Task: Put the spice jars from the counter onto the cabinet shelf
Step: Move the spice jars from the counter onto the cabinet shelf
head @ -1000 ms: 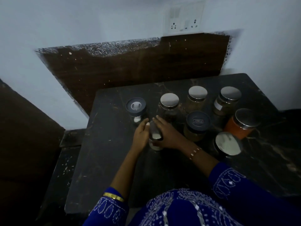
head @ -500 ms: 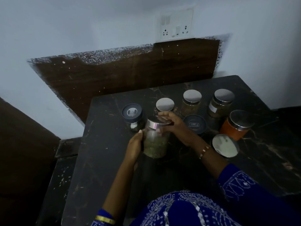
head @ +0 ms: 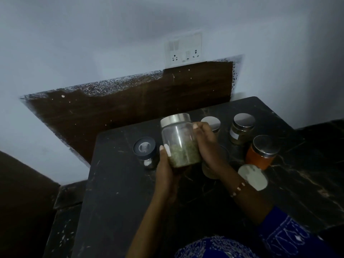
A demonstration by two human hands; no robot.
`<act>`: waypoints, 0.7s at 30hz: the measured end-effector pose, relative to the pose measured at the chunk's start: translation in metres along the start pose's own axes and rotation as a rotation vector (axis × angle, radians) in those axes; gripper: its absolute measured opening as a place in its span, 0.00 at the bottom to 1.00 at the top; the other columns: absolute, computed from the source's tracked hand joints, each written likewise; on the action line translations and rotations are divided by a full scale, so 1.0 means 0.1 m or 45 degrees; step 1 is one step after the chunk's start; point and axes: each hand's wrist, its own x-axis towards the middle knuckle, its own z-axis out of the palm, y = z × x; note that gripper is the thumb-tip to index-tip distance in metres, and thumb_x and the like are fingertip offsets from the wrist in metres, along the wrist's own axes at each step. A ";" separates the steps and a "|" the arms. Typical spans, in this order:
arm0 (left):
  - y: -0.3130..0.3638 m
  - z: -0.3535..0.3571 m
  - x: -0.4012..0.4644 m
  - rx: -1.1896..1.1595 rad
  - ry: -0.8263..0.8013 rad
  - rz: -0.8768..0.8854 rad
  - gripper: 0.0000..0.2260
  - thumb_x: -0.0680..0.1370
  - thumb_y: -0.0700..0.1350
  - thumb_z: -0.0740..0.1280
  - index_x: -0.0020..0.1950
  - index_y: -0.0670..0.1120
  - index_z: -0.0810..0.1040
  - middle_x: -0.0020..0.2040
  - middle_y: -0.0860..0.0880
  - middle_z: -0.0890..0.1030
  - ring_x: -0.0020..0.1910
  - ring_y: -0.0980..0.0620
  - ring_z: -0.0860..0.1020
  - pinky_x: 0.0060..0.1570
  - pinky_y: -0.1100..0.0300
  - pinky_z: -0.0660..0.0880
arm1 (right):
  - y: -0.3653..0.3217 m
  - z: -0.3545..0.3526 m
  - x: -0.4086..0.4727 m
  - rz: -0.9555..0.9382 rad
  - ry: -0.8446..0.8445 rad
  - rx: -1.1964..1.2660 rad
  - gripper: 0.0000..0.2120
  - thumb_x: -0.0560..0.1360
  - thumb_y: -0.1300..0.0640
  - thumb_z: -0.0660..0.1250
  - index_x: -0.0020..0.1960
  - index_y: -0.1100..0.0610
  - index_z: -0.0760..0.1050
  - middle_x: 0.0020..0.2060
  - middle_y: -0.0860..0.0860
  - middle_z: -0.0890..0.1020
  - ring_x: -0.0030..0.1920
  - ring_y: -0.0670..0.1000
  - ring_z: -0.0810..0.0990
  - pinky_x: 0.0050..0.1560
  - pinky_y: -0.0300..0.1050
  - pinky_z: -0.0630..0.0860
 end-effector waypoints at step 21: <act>0.25 0.16 -0.11 0.277 -0.009 0.436 0.16 0.79 0.41 0.59 0.67 0.43 0.69 0.60 0.42 0.78 0.60 0.44 0.77 0.61 0.49 0.74 | -0.02 -0.01 0.04 0.297 0.034 0.423 0.24 0.78 0.42 0.55 0.66 0.58 0.70 0.57 0.59 0.81 0.57 0.58 0.80 0.60 0.58 0.76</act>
